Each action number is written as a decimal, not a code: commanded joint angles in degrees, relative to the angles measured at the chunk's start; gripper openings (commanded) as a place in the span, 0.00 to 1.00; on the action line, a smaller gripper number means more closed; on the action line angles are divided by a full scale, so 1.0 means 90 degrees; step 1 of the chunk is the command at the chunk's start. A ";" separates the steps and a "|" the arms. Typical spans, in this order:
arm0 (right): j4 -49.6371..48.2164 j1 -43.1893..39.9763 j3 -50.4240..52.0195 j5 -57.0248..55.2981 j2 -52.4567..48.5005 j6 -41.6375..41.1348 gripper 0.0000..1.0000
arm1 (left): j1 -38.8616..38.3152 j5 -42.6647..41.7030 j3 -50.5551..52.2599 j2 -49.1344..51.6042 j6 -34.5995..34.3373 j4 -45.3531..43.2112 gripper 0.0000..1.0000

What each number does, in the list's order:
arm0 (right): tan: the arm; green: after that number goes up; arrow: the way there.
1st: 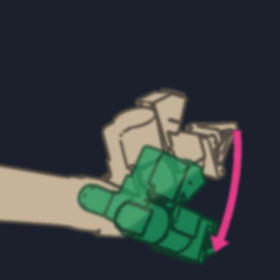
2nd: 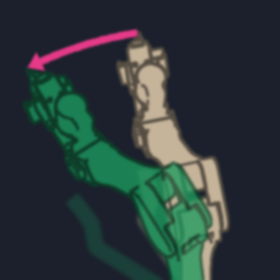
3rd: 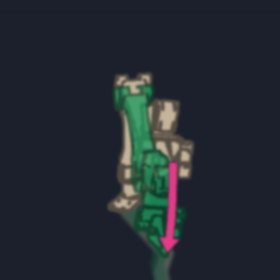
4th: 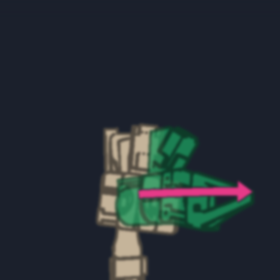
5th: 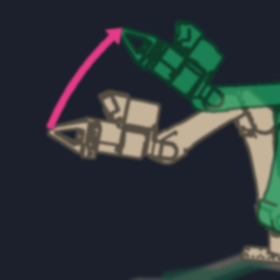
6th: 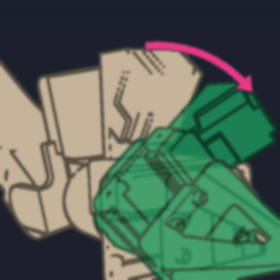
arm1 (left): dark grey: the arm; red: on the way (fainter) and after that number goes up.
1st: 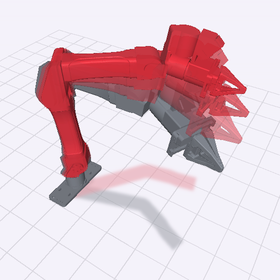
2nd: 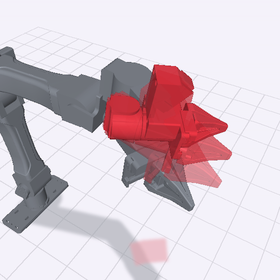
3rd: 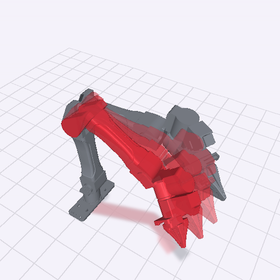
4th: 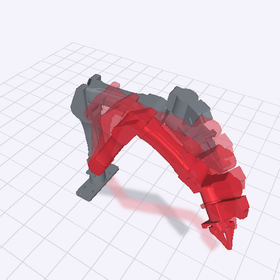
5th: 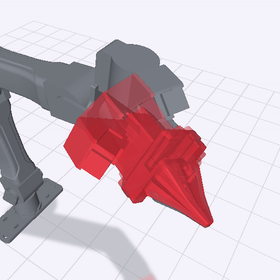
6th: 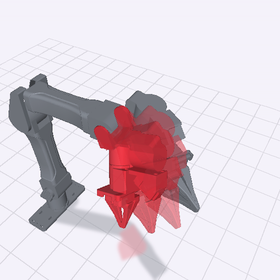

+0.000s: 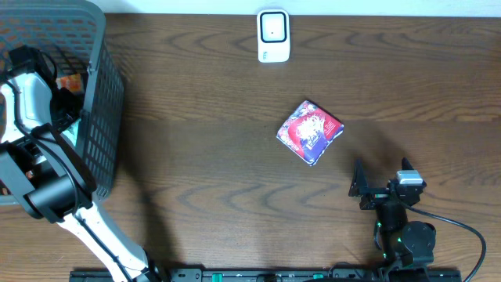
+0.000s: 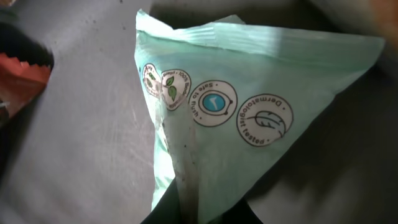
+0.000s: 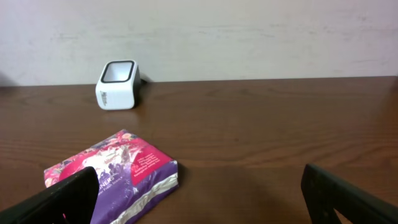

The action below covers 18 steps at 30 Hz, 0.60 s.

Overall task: Scan the item barcode
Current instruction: 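Grasp the mint-green wipes pack with the left gripper and lift, then carry the green pack past the scanner and release beside the purple pack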

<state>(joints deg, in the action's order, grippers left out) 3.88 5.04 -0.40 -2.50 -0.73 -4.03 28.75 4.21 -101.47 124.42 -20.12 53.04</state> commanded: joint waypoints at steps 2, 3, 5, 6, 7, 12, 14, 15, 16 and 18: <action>0.0024 -0.0015 0.0010 0.0000 0.0019 0.0051 0.99 | -0.0019 -0.0289 -0.0075 -0.0981 -0.0022 0.0027 0.08; 0.0022 -0.0015 0.0010 0.0000 0.0019 0.0051 0.99 | -0.0019 -0.0398 -0.0075 -0.1256 -0.0078 -0.0010 0.07; 0.0024 -0.0015 0.0010 0.0000 0.0019 0.0053 0.99 | -0.0019 -0.0680 -0.0075 -0.1756 -0.0148 -0.0121 0.07; 0.0024 -0.0015 0.0010 0.0000 0.0019 0.0051 0.99 | -0.0019 -0.0867 -0.0075 -0.2025 -0.0180 -0.0192 0.08; 0.0024 -0.0015 0.0010 0.0002 0.0019 0.0051 0.99 | -0.0019 -0.1059 -0.0073 -0.2278 -0.0180 -0.0267 0.08; 0.0024 -0.0015 0.0010 0.0000 0.0019 0.0051 0.99 | -0.0019 -0.1785 -0.0075 -0.3538 -0.0415 -0.0685 0.08; 0.0022 -0.0015 0.0010 0.0000 0.0019 0.0051 0.99 | -0.0019 -0.1807 -0.0073 -0.3961 -0.0918 -0.0770 0.08; 0.0024 -0.0015 0.0010 0.0002 0.0019 0.0051 0.99 | -0.0022 -0.1812 -0.0075 -0.4150 -0.1239 -0.0806 0.07; 0.0024 -0.0015 0.0010 0.0000 0.0019 0.0051 0.99 | -0.0022 -0.1870 -0.0073 -0.4335 -0.1535 -0.0845 0.08; 0.0024 -0.0015 0.0010 0.0002 0.0019 0.0051 0.99 | -0.0024 -0.2200 -0.0073 -0.4658 -0.1851 -0.0964 0.07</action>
<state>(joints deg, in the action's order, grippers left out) 3.88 5.04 -0.40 -2.48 -0.73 -4.03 28.67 -11.18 -101.51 84.64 -29.58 45.30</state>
